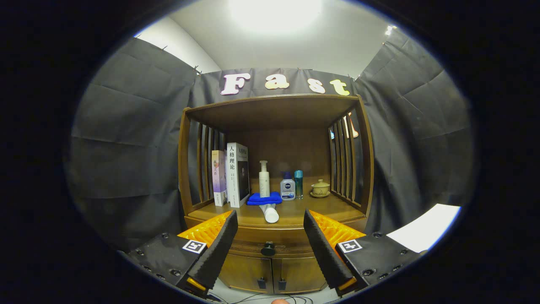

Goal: Pull open the drawer, take out the items inside it, and place them on the countertop above the cabinet.

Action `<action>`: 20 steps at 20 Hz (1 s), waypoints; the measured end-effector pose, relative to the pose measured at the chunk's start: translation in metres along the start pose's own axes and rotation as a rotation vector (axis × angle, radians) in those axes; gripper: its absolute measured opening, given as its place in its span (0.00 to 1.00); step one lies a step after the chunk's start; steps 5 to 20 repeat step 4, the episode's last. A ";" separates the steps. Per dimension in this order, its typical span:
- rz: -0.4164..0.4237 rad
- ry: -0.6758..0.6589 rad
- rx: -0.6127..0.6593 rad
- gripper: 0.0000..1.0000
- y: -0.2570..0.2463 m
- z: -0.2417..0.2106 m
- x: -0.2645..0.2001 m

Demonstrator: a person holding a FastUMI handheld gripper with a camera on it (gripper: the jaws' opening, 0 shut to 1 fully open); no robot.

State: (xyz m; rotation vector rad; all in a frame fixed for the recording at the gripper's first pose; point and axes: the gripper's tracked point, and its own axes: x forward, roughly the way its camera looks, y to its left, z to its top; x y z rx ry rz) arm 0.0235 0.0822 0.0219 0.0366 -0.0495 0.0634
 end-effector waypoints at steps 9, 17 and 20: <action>0.003 -0.002 -0.003 0.97 -0.001 0.001 -0.001; 0.003 -0.002 -0.003 0.97 -0.001 0.001 -0.001; 0.003 -0.002 -0.003 0.97 -0.001 0.001 -0.001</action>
